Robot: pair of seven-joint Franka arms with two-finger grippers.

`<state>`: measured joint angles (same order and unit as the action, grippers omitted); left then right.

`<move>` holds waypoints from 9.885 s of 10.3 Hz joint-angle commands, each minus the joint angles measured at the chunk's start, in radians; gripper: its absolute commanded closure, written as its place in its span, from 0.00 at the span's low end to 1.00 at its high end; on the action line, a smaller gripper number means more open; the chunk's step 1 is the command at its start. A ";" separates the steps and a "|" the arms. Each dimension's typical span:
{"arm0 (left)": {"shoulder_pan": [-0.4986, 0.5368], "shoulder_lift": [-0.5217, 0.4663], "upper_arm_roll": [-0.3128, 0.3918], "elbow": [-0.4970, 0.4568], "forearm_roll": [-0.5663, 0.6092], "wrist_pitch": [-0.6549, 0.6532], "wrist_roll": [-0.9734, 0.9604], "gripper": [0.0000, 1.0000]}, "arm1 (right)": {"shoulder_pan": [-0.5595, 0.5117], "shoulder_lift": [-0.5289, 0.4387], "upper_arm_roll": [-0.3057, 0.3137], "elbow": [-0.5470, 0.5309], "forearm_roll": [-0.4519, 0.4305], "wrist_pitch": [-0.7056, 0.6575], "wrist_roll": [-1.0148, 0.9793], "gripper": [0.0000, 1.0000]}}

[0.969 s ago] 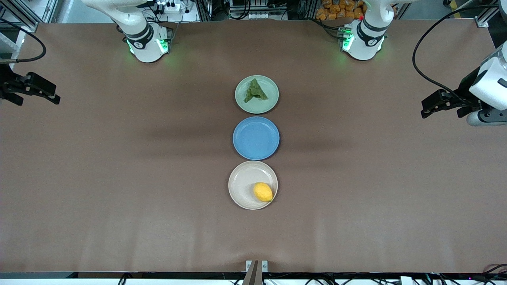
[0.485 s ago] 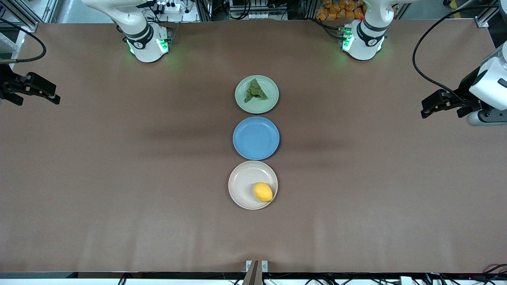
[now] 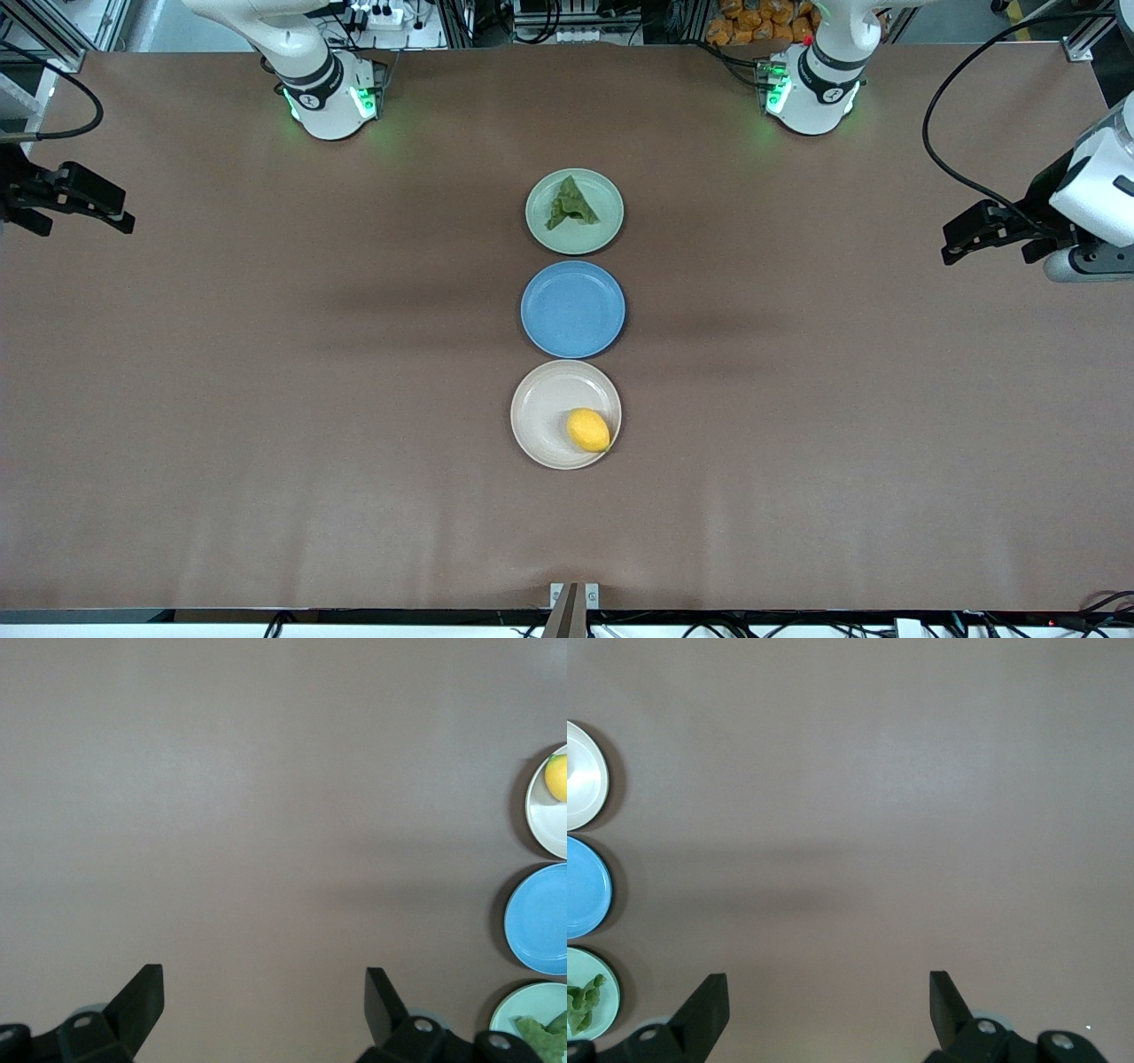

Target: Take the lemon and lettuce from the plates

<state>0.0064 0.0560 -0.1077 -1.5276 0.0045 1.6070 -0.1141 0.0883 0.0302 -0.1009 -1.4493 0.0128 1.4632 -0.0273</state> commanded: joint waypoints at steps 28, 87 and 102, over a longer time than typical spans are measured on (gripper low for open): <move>0.034 0.044 -0.018 0.012 -0.037 -0.001 -0.007 0.00 | 0.004 0.017 0.004 0.009 0.001 -0.006 -0.006 0.00; -0.798 0.808 0.356 0.124 0.015 1.182 -0.923 1.00 | 1.110 0.441 0.007 -0.591 0.098 1.063 1.050 0.00; -0.223 0.630 0.089 0.063 0.011 0.524 -0.176 1.00 | 1.148 0.513 -0.002 -0.543 0.059 1.071 1.089 0.77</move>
<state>-0.2238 0.7231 0.0020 -1.4264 0.0034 2.1651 -0.3188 1.2255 0.5352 -0.0905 -2.0160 0.0943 2.5415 1.0342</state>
